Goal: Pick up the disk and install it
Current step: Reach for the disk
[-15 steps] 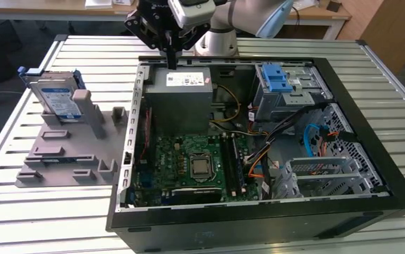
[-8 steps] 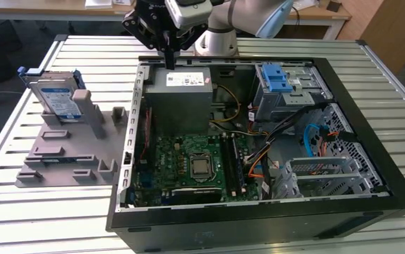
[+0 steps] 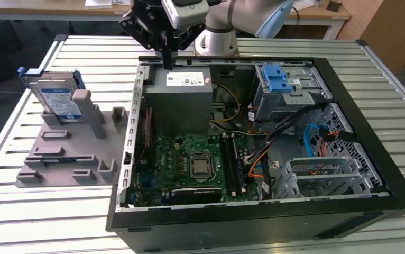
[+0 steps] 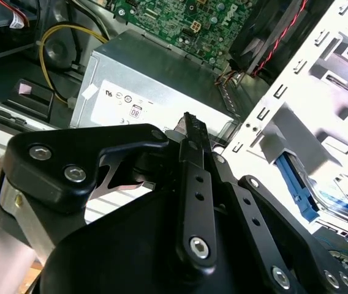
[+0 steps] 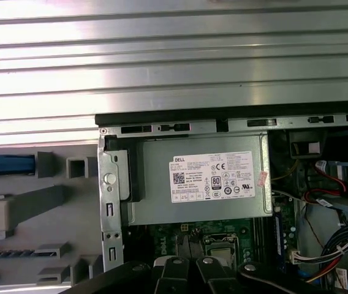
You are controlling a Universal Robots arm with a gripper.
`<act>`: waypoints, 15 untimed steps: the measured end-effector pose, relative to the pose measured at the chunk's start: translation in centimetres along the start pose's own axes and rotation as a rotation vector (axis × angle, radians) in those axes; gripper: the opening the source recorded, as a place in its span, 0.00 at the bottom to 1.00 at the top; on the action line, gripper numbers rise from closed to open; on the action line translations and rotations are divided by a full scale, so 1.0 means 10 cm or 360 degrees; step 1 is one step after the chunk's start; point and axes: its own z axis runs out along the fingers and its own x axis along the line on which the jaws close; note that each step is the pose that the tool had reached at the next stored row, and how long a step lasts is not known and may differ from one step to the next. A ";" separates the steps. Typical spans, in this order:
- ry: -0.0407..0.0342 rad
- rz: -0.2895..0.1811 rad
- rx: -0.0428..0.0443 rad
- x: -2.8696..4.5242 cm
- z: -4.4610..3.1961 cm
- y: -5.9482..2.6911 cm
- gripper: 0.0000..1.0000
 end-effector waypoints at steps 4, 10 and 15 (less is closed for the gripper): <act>0.0000 0.0000 0.0000 0.018 0.001 -0.002 0.11; 0.0001 0.0000 0.0000 0.046 0.003 -0.004 0.11; 0.0001 0.0000 0.0000 0.069 0.005 -0.006 0.11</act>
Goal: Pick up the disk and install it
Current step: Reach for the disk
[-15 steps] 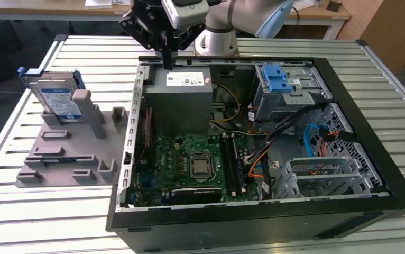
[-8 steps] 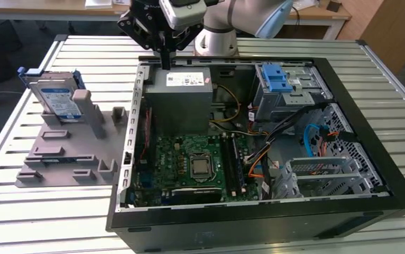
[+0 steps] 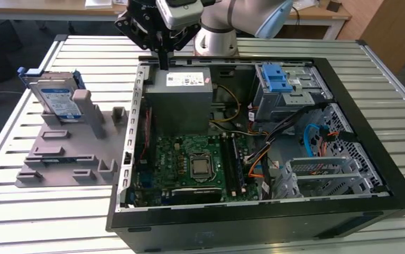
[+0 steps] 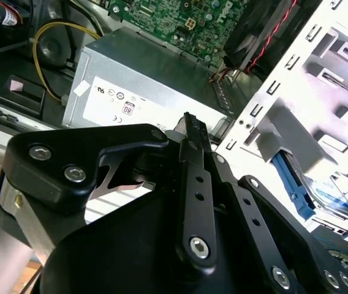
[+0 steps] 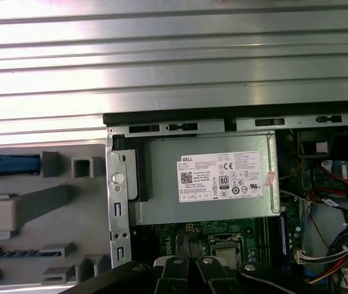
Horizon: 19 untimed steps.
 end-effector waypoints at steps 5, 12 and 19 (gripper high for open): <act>0.0000 0.0000 0.0000 0.025 0.001 -0.002 0.11; 0.0000 0.0000 0.0000 0.059 0.003 -0.005 0.11; 0.0001 0.0000 0.0000 0.089 0.004 -0.007 0.11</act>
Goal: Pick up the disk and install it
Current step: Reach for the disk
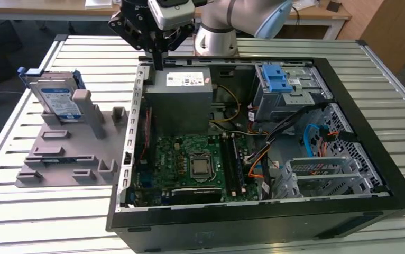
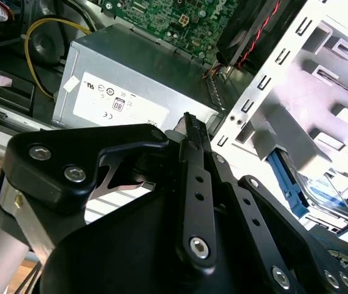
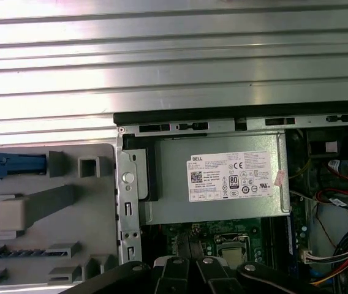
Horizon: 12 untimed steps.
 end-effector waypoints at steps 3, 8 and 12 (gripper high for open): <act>0.0000 0.0000 0.0000 0.008 0.001 -0.001 0.11; 0.0001 0.0000 0.0000 0.023 0.002 -0.002 0.11; 0.0001 0.0000 0.0000 0.037 0.003 -0.003 0.11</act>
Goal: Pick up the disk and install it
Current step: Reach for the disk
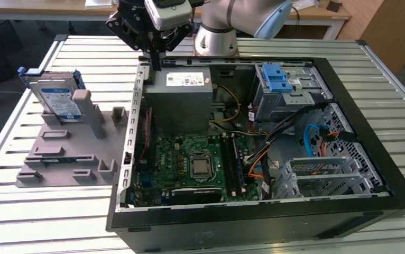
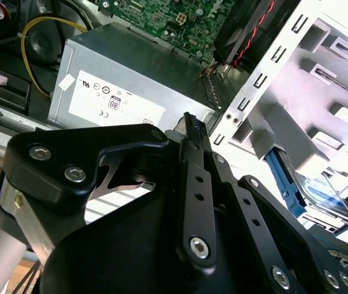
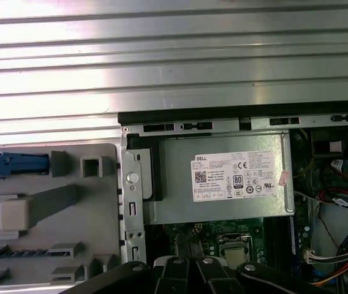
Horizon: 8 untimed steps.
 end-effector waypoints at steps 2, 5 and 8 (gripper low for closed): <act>0.0000 0.0000 0.0000 0.006 0.000 0.000 0.11; 0.0000 0.0000 0.0000 0.014 0.001 -0.001 0.11; 0.0001 0.0000 0.0000 0.023 0.002 -0.002 0.11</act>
